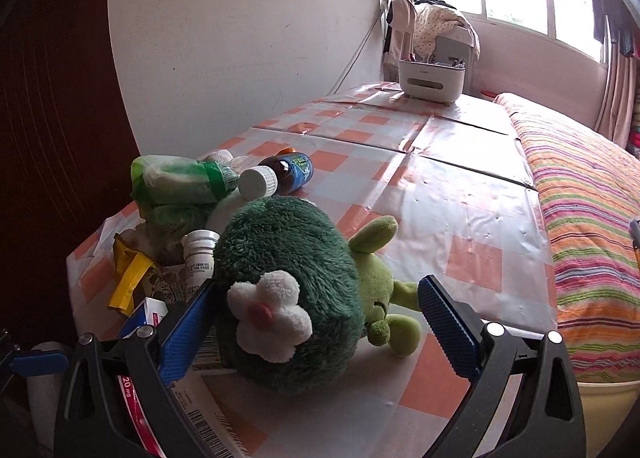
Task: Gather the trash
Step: 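Grasp the green plush toy with the right gripper while left gripper approaches the medicine box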
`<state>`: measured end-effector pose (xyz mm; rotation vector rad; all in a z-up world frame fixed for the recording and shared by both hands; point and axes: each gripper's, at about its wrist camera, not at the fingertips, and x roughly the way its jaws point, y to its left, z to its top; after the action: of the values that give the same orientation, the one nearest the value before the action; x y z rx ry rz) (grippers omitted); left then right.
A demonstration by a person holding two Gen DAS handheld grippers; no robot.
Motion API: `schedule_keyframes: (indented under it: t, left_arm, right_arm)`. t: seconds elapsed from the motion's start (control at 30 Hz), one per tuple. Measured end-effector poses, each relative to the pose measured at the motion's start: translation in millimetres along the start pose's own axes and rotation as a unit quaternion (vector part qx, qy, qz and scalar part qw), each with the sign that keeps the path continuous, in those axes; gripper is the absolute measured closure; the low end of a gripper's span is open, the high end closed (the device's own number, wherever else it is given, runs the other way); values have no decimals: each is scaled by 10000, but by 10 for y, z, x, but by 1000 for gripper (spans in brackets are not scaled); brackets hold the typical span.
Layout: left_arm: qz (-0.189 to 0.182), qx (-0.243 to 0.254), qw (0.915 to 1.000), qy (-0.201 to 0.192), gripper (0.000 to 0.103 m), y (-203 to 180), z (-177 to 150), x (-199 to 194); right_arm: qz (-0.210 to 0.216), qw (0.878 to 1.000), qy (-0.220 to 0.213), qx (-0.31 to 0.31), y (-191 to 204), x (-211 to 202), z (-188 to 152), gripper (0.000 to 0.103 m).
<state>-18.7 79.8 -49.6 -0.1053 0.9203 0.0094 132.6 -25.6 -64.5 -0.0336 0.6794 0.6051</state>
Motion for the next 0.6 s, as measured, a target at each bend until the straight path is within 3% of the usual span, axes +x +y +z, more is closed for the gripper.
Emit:
schedule_keyframes:
  t: [0.17,0.33,0.6]
  left_arm:
    - [-150,-99,9998,108,7,11,10,34]
    - [-385,-387,9981,273,7,50,19,90]
    - [-903,-1083,9884,561,7,17,98,210]
  right_arm:
    - [-43,9997,-184,-176,66,-82,-55,41]
    - [40,9992,-372,167,-65,-210,-95,41]
    - [54,9971,-597,470,-235,-379,-105,41]
